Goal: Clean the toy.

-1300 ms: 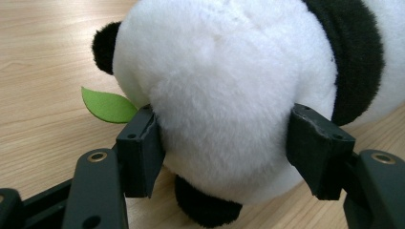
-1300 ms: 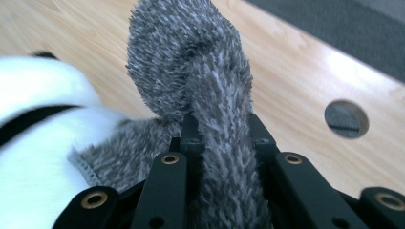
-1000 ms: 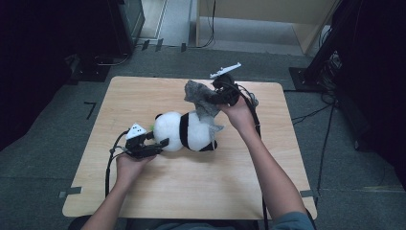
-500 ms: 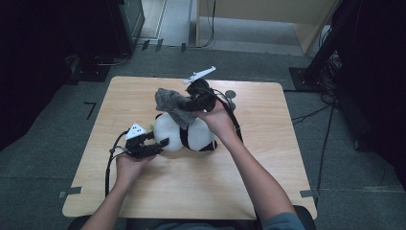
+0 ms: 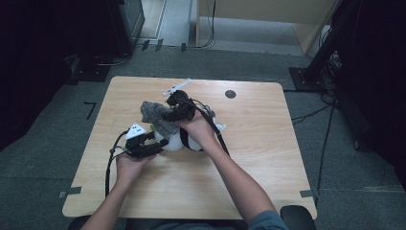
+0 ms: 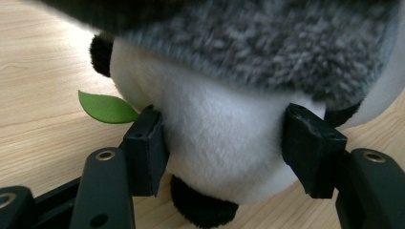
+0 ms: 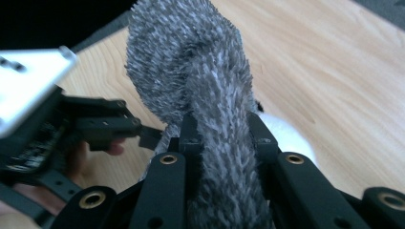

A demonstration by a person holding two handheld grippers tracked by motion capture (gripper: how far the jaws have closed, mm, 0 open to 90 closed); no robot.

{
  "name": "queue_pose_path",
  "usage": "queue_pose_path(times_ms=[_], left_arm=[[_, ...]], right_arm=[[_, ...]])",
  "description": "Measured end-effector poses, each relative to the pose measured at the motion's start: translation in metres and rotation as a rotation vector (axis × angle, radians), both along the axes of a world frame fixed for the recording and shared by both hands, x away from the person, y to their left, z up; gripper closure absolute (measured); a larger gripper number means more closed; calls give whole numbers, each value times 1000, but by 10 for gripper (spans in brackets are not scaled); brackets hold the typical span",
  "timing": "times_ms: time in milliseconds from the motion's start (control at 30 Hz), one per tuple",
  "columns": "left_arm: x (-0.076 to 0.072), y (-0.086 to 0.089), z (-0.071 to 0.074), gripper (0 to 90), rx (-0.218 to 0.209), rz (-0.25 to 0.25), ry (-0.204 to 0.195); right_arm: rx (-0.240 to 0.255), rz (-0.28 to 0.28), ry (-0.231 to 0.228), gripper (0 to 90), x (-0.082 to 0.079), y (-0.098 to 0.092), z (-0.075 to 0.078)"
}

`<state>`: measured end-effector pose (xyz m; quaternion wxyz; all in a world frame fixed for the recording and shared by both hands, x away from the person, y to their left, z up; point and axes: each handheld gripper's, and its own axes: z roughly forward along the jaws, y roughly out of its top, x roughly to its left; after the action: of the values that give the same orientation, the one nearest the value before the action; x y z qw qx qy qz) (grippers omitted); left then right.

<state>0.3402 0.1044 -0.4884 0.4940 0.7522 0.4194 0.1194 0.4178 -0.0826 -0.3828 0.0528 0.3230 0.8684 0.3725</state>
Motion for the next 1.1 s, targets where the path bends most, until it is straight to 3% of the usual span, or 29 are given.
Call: queue_pose_path(times_ms=[133, 533, 833, 1100], left_arm=[[0, 0, 0, 376, 4, 1, 1], [0, 0, 0, 376, 4, 3, 4], [0, 0, 0, 378, 3, 4, 4], [0, 0, 0, 378, 2, 4, 2]], right_arm=[[1, -4, 3, 734, -1, -1, -7], [-12, -48, -11, 723, 4, -28, 0], [-29, -115, -16, 725, 4, -65, 5], [-11, -157, -35, 717, 0, -96, 10]])
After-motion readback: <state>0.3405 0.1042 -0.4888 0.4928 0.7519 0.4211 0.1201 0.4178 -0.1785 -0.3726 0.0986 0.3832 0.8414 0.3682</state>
